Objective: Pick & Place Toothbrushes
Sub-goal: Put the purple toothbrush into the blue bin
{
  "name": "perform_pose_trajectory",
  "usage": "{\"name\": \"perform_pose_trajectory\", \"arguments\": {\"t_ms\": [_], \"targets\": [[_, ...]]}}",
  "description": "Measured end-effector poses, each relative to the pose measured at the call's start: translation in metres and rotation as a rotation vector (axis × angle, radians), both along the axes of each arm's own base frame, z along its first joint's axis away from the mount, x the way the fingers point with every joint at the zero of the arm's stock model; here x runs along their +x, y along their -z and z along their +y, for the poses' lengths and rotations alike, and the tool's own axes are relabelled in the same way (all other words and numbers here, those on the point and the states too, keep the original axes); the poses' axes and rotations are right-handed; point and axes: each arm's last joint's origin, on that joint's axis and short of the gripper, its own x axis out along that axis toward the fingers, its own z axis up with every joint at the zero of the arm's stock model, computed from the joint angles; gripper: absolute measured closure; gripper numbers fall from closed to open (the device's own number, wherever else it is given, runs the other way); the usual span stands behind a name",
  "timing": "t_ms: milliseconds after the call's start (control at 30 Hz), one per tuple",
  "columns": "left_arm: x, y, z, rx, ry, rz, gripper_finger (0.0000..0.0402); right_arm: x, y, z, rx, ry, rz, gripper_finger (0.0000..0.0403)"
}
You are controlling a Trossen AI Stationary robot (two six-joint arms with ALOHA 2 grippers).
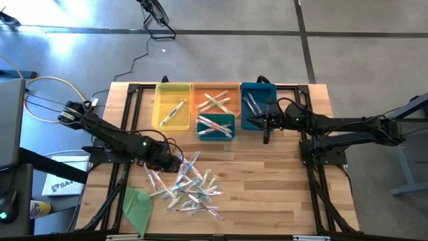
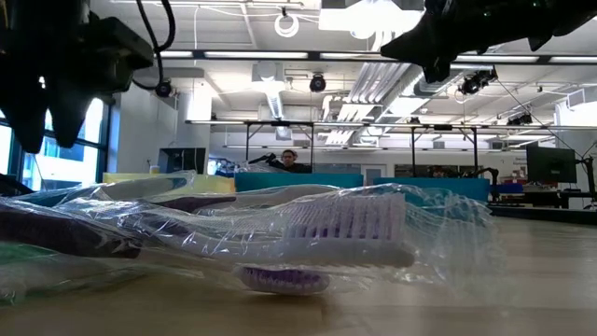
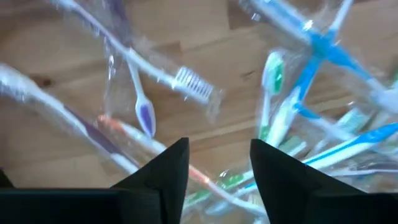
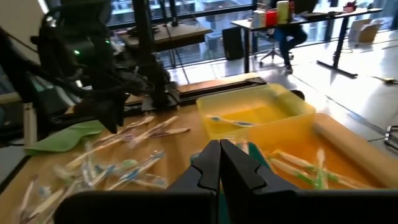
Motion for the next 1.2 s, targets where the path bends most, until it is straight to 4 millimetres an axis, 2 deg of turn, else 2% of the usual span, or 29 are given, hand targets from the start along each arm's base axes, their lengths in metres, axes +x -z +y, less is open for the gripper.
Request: {"name": "perform_pose_trajectory", "arguments": {"t_ms": [300, 700, 933, 1200], "targets": [[0.010, 0.015, -0.002, 0.073, -0.041, 0.026, 0.0191, 0.000, 0.000, 0.001, 0.006, -0.049, -0.001, 0.0401], [0.016, 0.032, -0.005, 0.107, -0.029, 0.102, 0.0190, 0.000, 0.001, 0.001, -0.044, -0.054, 0.014, 0.0401], [0.014, 0.042, -0.003, 0.165, -0.034, 0.209, 0.0190, 0.000, 0.002, 0.003, -0.035, -0.100, 0.023, 0.0401], [0.027, 0.054, -0.007, 0.180, -0.057, 0.145, 0.0190, 0.000, 0.002, 0.003, -0.034, -0.103, 0.027, 0.0400]]}}
